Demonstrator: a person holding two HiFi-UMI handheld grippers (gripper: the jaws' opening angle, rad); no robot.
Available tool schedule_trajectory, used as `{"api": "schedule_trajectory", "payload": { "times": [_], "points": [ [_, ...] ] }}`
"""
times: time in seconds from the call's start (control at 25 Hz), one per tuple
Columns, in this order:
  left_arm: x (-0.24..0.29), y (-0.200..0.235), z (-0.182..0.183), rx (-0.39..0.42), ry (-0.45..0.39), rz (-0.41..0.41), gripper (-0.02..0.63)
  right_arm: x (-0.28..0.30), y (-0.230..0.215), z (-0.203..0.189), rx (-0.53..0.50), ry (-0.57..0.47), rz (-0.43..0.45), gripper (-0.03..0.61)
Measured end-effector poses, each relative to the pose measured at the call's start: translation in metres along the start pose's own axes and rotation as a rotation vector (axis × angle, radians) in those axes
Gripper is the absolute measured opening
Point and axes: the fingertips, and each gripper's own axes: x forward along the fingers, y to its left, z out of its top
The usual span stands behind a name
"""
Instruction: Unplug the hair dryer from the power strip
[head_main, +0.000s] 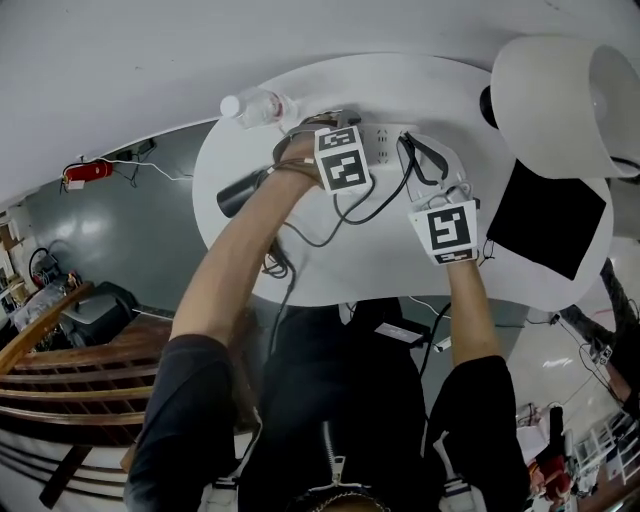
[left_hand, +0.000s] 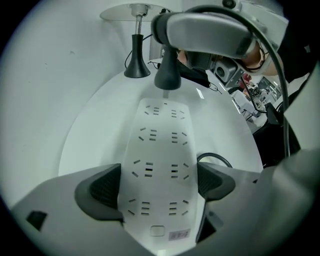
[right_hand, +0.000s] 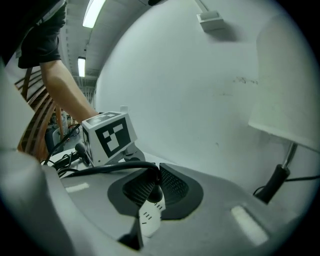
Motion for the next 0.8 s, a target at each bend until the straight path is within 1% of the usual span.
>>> {"api": "schedule_trajectory", "payload": {
  "times": [0.24,0.32,0.4,0.6,0.8],
  "points": [
    [-0.003,0.001,-0.003,0.016,-0.024,0.05,0.441,-0.01,0.005,-0.02,0.074,0.053,-0.028,0.029],
    [-0.005,-0.002,-0.006,0.027,-0.026,0.07,0.44,-0.014,0.009,-0.028,0.086,0.069,-0.024,0.031],
    [-0.01,-0.004,-0.004,0.035,-0.044,0.091,0.44,-0.018,0.013,-0.033,0.091,0.078,-0.019,0.029],
    [-0.03,-0.009,0.009,-0.002,-0.113,0.141,0.439,-0.026,0.018,-0.029,0.102,0.063,-0.016,0.029],
    [-0.051,-0.023,0.011,-0.056,-0.18,0.199,0.437,-0.038,0.028,-0.019,0.096,0.039,-0.021,0.029]
  ]
}}
